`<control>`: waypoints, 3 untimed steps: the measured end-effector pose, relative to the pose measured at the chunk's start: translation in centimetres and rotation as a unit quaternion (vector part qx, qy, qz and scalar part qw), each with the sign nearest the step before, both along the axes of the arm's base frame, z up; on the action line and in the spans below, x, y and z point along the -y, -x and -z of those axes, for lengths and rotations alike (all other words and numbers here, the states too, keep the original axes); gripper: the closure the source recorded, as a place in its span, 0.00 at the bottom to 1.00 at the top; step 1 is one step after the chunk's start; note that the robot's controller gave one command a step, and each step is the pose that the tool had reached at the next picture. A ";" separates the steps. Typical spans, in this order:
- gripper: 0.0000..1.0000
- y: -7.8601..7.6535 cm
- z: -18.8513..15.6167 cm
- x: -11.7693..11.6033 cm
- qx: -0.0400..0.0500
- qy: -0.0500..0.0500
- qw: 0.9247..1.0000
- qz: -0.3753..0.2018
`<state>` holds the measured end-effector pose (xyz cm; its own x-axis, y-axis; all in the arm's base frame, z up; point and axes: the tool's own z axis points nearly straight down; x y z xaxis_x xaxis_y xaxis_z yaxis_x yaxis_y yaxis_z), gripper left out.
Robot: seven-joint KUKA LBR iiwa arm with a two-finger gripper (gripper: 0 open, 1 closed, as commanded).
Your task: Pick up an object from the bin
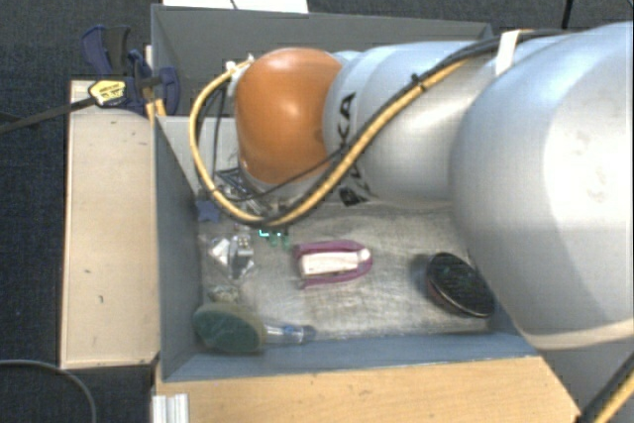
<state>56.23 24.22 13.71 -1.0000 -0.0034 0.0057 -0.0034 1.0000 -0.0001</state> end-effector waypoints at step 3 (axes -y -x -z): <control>0.00 0.3 4.5 4.1 0.003 -0.001 0.996 -0.087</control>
Offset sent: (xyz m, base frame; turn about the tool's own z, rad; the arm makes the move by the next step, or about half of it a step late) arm -0.0038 -0.0407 -0.0455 -0.1834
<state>55.90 20.16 9.22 -0.9843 -0.1764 -0.0005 -0.1764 0.9843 0.0009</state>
